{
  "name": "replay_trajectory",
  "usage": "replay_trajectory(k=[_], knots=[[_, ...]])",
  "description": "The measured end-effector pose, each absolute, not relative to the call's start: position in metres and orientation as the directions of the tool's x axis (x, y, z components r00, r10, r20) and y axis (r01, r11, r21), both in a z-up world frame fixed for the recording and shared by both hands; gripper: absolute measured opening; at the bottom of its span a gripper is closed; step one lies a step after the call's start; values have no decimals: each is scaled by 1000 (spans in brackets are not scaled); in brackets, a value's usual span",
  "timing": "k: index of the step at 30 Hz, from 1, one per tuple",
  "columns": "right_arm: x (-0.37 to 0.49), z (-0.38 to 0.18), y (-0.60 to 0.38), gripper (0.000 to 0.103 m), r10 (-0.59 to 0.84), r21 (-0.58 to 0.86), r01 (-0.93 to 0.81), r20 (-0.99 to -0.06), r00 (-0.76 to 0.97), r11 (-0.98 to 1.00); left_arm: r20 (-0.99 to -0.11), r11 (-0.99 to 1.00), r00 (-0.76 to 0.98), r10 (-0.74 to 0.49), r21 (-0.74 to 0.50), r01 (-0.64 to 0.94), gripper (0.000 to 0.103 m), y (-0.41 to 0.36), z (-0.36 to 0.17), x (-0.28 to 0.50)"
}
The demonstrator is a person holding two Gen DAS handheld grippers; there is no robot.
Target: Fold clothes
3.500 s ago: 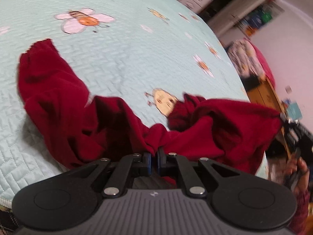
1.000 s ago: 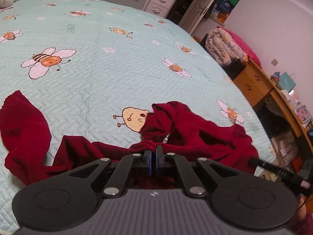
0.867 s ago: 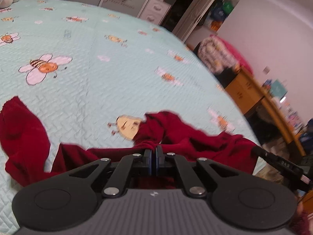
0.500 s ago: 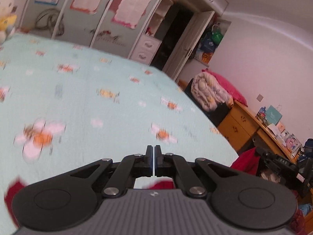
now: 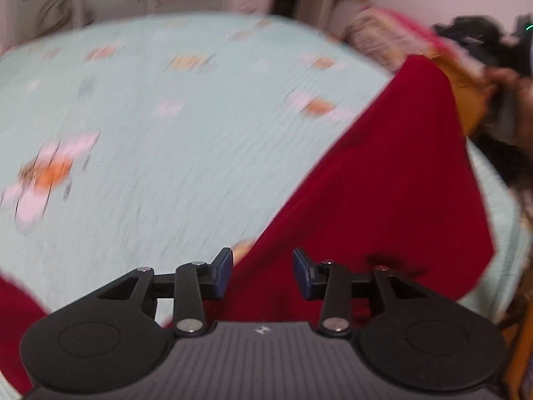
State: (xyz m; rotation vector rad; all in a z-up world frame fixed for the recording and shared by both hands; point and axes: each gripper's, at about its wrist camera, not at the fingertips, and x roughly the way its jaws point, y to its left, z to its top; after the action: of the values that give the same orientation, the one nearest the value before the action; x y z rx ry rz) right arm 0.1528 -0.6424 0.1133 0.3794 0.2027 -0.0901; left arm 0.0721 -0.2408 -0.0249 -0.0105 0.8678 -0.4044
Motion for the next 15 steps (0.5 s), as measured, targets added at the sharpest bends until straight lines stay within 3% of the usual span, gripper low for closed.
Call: replay_trajectory(k=[7, 8, 9, 10, 15], knots=[[127, 43, -651, 4, 140, 397, 37, -407, 903, 917, -805, 935, 505, -311, -166, 313, 43, -242, -79, 89], [113, 33, -653, 6, 147, 400, 40, -425, 893, 916, -803, 935, 512, -306, -151, 322, 39, -244, -81, 92], [96, 22, -656, 7, 142, 416, 61, -440, 887, 907, -802, 936, 517, -300, -141, 323, 8, -246, -82, 93], [78, 11, -660, 12, 135, 435, 87, -454, 881, 896, -801, 937, 521, -294, -133, 324, 0, -247, -83, 95], [17, -35, -683, 16, 68, 488, 242, -535, 842, 839, -711, 958, 655, -255, -93, 273, 0, -246, -31, 114]])
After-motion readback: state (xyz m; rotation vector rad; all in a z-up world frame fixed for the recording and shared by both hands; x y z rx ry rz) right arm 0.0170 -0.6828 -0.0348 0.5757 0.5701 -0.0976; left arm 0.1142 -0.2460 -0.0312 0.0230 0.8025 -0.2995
